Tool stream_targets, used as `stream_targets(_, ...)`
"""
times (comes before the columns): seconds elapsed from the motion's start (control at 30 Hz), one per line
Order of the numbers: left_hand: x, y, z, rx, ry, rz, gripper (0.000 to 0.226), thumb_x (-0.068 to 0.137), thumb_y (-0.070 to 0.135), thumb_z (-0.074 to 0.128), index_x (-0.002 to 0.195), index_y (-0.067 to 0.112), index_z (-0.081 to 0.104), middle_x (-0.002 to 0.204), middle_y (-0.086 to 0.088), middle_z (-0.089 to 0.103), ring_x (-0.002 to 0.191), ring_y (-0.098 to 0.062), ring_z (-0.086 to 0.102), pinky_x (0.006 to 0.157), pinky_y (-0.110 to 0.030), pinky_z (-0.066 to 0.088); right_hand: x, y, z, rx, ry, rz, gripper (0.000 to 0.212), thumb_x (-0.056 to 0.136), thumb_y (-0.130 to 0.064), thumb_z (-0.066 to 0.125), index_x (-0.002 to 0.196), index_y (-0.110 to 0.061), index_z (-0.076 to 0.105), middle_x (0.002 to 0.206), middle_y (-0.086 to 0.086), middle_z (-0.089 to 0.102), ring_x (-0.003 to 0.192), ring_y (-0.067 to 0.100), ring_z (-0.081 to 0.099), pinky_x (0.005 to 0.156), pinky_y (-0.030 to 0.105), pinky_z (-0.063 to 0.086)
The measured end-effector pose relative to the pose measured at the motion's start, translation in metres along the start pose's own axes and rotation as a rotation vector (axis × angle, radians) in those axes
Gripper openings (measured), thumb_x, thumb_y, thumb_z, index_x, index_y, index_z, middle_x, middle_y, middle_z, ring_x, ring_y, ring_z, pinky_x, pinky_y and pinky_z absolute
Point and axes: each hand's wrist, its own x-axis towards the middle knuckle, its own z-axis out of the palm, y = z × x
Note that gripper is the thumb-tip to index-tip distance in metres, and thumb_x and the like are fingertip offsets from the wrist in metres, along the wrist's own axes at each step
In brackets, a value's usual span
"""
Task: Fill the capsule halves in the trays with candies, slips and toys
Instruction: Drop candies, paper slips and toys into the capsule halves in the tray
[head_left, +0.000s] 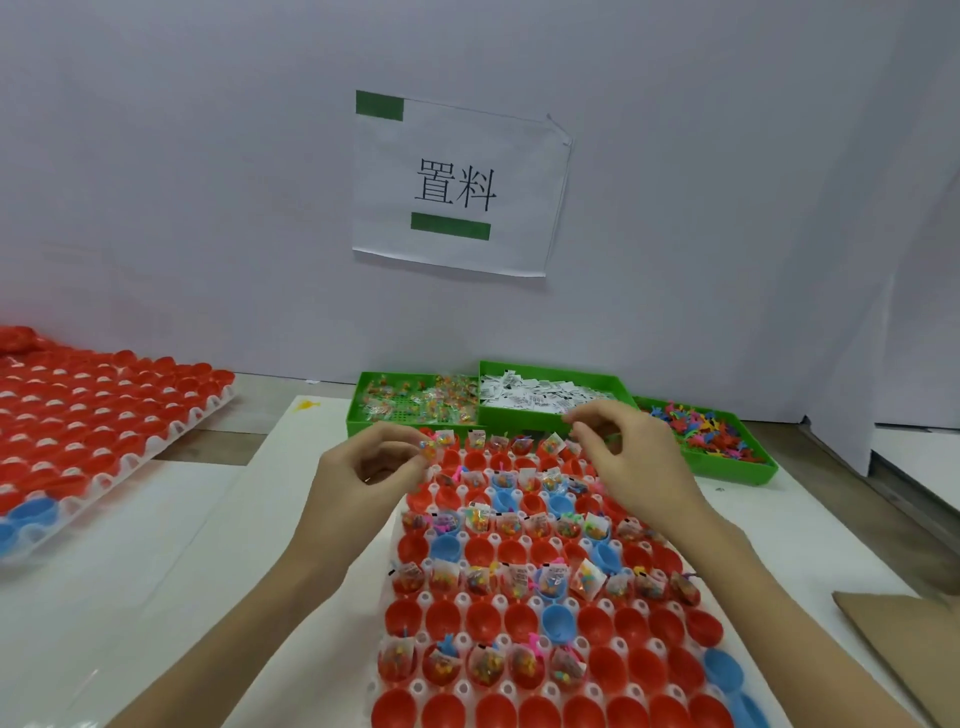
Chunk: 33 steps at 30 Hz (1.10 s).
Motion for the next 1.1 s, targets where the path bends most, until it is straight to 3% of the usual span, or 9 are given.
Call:
stream_targets(0.07,-0.003,0.0,-0.001,-0.034,-0.024,-0.008,0.024,0.088,0.006,0.077,0.086,0.03,0.076,0.081,-0.004,0.076,0.078,-0.017,0.072,0.072,-0.018,0.057,0.032,0.002,0.011,-0.107,-0.048,-0.004,0.02,0.1,-0.011,0.061,0.114,-0.018,0.075,0.107,-0.008,0.072,0.087,-0.004,0.06,0.081,0.006,0.044)
stream_targets(0.27,-0.007,-0.005,-0.003,0.043,-0.043,0.032,0.024,0.087,0.012,0.079,0.087,0.035,0.074,0.082,0.007,0.075,0.079,-0.009,0.072,0.069,-0.015,0.056,0.112,0.026,0.047,-0.297,-0.294,0.122,0.028,0.099,-0.009,0.063,0.126,-0.011,0.071,0.129,0.014,0.069,0.115,0.026,0.066,0.105,0.036,0.047)
stream_targets(0.33,-0.006,-0.006,-0.003,0.157,-0.039,0.126,0.025,0.087,0.01,0.079,0.09,0.034,0.073,0.084,0.012,0.074,0.081,-0.009,0.071,0.069,-0.015,0.057,0.126,0.035,0.057,-0.357,-0.41,0.131,0.031,0.096,-0.013,0.067,0.127,-0.014,0.071,0.127,0.016,0.07,0.112,0.028,0.067,0.104,0.038,0.049)
stream_targets(0.47,-0.009,-0.007,-0.003,0.311,-0.038,0.314,0.024,0.088,0.005,0.077,0.097,0.027,0.069,0.087,0.017,0.069,0.083,-0.01,0.069,0.068,-0.011,0.052,0.143,0.044,0.068,-0.392,-0.517,0.097,0.031,0.095,-0.023,0.07,0.126,-0.024,0.072,0.12,0.014,0.071,0.091,0.019,0.062,0.087,0.028,0.047)
stream_targets(0.6,-0.012,-0.006,0.0,0.329,-0.011,0.356,0.019,0.09,0.008,0.076,0.097,0.023,0.066,0.082,0.016,0.066,0.082,-0.01,0.067,0.068,-0.011,0.052,0.145,0.047,0.07,-0.38,-0.481,0.082,0.019,0.092,-0.019,0.074,0.111,-0.018,0.079,0.115,0.013,0.074,0.083,0.014,0.062,0.081,0.027,0.049)
stream_targets(0.73,-0.016,-0.005,0.004,0.322,-0.029,0.346,0.016,0.091,0.007,0.074,0.097,0.02,0.068,0.083,0.014,0.068,0.082,-0.01,0.067,0.069,-0.013,0.053,0.138,0.051,0.071,-0.355,-0.372,0.057,0.015,0.094,-0.015,0.071,0.104,-0.007,0.078,0.106,0.01,0.076,0.09,0.018,0.067,0.086,0.031,0.056)
stream_targets(0.87,-0.016,-0.006,0.004,0.324,-0.028,0.316,0.015,0.091,0.007,0.074,0.096,0.019,0.068,0.083,0.012,0.068,0.082,-0.01,0.067,0.07,-0.014,0.053,0.132,0.059,0.07,-0.324,-0.285,0.081,0.009,0.095,-0.011,0.068,0.099,-0.005,0.073,0.1,0.009,0.074,0.082,0.015,0.064,0.069,0.018,0.048)
stream_targets(1.0,-0.013,-0.006,0.002,0.268,-0.025,0.21,0.016,0.089,0.012,0.078,0.094,0.025,0.071,0.08,0.015,0.071,0.082,-0.007,0.07,0.07,-0.011,0.053,0.126,0.058,0.061,-0.22,-0.164,0.089,0.009,0.094,-0.015,0.07,0.097,-0.007,0.07,0.092,0.004,0.07,0.085,0.018,0.065,0.081,0.031,0.057)
stream_targets(1.1,-0.01,-0.004,-0.001,0.174,-0.07,0.102,0.01,0.086,0.02,0.081,0.092,0.028,0.077,0.085,0.017,0.076,0.081,-0.006,0.073,0.072,-0.015,0.057,0.116,0.045,0.051,-0.082,-0.073,0.073,0.013,0.095,-0.019,0.072,0.1,-0.007,0.072,0.092,0.003,0.072,0.086,0.017,0.067,0.083,0.03,0.057)
